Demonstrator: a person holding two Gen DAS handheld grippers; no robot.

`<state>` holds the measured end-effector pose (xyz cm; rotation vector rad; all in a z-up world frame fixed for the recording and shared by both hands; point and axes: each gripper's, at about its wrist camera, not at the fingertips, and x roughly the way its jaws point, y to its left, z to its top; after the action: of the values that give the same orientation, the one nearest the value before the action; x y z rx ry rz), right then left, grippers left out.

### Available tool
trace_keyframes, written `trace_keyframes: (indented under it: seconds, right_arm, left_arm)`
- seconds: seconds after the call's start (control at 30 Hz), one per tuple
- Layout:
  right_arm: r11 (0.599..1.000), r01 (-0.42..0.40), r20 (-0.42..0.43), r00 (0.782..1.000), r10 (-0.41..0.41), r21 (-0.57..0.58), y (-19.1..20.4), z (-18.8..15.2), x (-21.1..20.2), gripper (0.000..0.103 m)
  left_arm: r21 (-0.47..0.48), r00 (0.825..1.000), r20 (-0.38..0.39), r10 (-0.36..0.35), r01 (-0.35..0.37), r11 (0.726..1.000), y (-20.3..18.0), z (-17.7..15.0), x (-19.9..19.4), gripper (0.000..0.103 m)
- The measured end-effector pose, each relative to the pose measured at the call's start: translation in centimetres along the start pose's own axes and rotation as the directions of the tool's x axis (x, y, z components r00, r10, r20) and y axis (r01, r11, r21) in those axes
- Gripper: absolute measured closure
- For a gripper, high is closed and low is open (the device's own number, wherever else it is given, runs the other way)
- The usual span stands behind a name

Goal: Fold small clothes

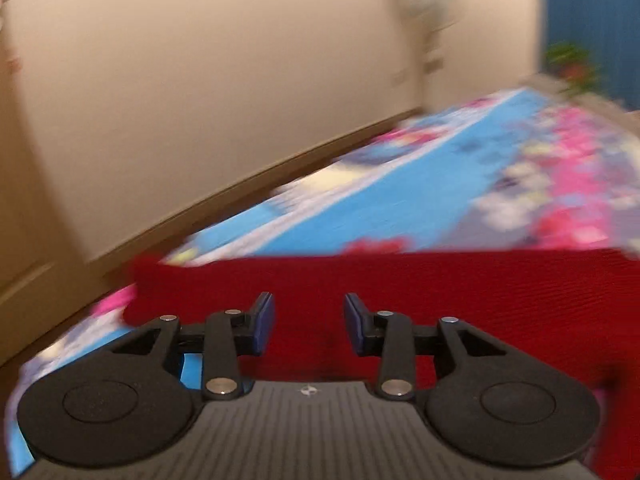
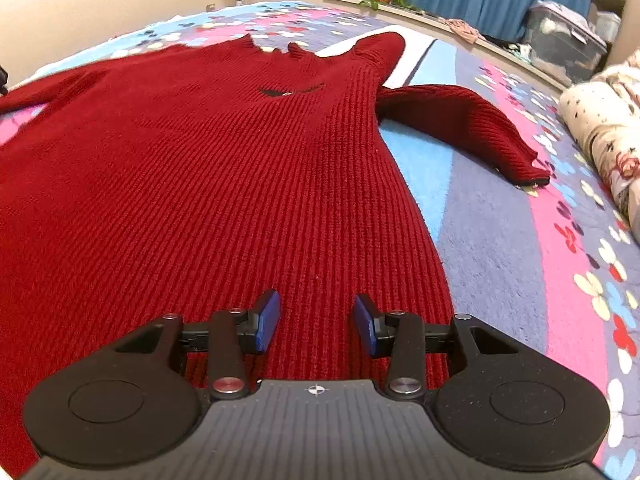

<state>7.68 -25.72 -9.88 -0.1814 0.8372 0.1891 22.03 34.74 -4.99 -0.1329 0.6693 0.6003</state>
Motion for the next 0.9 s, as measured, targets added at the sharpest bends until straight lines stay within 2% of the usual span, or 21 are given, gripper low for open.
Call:
trace_keyframes:
  seconds: [0.07,0.1,0.13,0.17,0.23,0.3,0.33,0.37,0.4,0.43,0.47,0.53,0.63,0.73,0.77,0.83,0.87,0.9]
  right_arm:
    - [0.997,-0.001,0.02,1.0,0.0,0.075,-0.9,0.6,-0.1,0.063]
    - [0.991,0.005,0.047,0.999,-0.011,0.135,-1.8,1.0,-0.5,0.068]
    - [0.98,-0.002,0.073,0.997,-0.013,0.199,-2.7,1.3,-0.8,0.085]
    - [0.963,-0.03,0.106,0.994,0.001,0.268,-4.0,1.7,-1.2,0.095]
    - [0.926,-0.066,0.178,0.984,-0.001,0.373,-6.6,2.8,-1.5,0.095]
    - [0.878,-0.093,0.226,0.974,-0.017,0.469,-9.4,4.3,-0.9,0.093]
    - [0.845,-0.112,0.236,0.972,-0.017,0.523,-10.8,5.1,-0.2,0.088]
    - [0.802,-0.133,0.24,0.971,-0.014,0.582,-12.4,6.1,0.8,0.075]
    - [0.771,-0.145,0.248,0.969,-0.017,0.62,-13.5,7.0,1.6,0.067]
    - [0.746,-0.154,0.255,0.967,-0.022,0.648,-14.5,8.1,2.7,0.054]
    - [0.726,-0.159,0.254,0.967,-0.022,0.669,-15.4,9.4,4.0,0.046]
    - [0.682,-0.176,0.238,0.971,0.004,0.709,-17.0,11.5,6.8,0.041]
    - [0.592,-0.168,0.203,0.979,0.009,0.788,-18.8,14.5,11.1,0.041]
    - [0.566,-0.123,0.155,0.988,-0.008,0.815,-19.5,16.7,14.6,0.041]
    - [0.578,-0.086,0.121,0.992,-0.021,0.812,-19.4,17.4,15.5,0.057]
    - [0.639,0.061,0.0,0.996,-0.095,0.767,-19.2,18.8,16.6,0.09]
    - [0.651,0.09,-0.009,0.992,-0.127,0.754,-19.6,19.3,16.5,0.09]
    - [0.656,0.088,0.02,0.988,-0.155,0.75,-20.1,19.6,16.0,0.09]
  left_arm:
    - [-0.002,0.987,-0.02,-0.158,0.158,0.987,-2.5,0.3,-1.8,0.056]
    - [-0.004,0.978,-0.028,-0.208,0.208,0.978,-3.6,0.5,-2.4,0.056]
    - [0.008,0.97,-0.033,-0.243,0.243,0.97,-4.8,0.5,-3.3,0.055]
    - [0.036,0.964,-0.036,-0.264,0.265,0.964,-6.1,0.5,-4.2,0.052]
    - [0.094,0.955,-0.032,-0.295,0.297,0.95,-8.5,0.1,-5.5,0.052]
    - [0.12,0.945,-0.029,-0.325,0.326,0.938,-10.1,0.1,-6.2,0.052]
    - [0.125,0.941,-0.036,-0.336,0.338,0.933,-10.7,0.0,-6.3,0.052]
    - [0.128,0.939,-0.044,-0.34,0.343,0.931,-11.4,-0.1,-6.2,0.052]
    - [0.129,0.939,-0.05,-0.34,0.344,0.93,-12.1,-0.2,-5.7,0.052]
    - [0.129,0.939,-0.058,-0.338,0.343,0.931,-12.5,-0.3,-5.5,0.052]
    - [0.128,0.939,-0.068,-0.336,0.342,0.931,-12.8,-0.1,-5.4,0.052]
    - [0.128,0.939,-0.079,-0.336,0.343,0.93,-13.1,0.1,-5.4,0.052]
    - [0.153,0.938,-0.083,-0.337,0.346,0.926,-12.9,0.2,-5.5,0.051]
    - [0.176,0.939,-0.092,-0.332,0.343,0.923,-13.1,0.1,-5.1,0.051]
    - [0.179,0.94,-0.095,-0.329,0.341,0.923,-13.2,0.0,-4.8,0.051]
    - [0.186,0.941,-0.103,-0.323,0.337,0.923,-13.3,-0.1,-4.3,0.051]
    - [0.193,0.942,-0.105,-0.32,0.335,0.922,-13.3,-0.2,-4.1,0.051]
    - [0.201,0.942,-0.105,-0.318,0.333,0.921,-13.3,-0.2,-4.0,0.051]
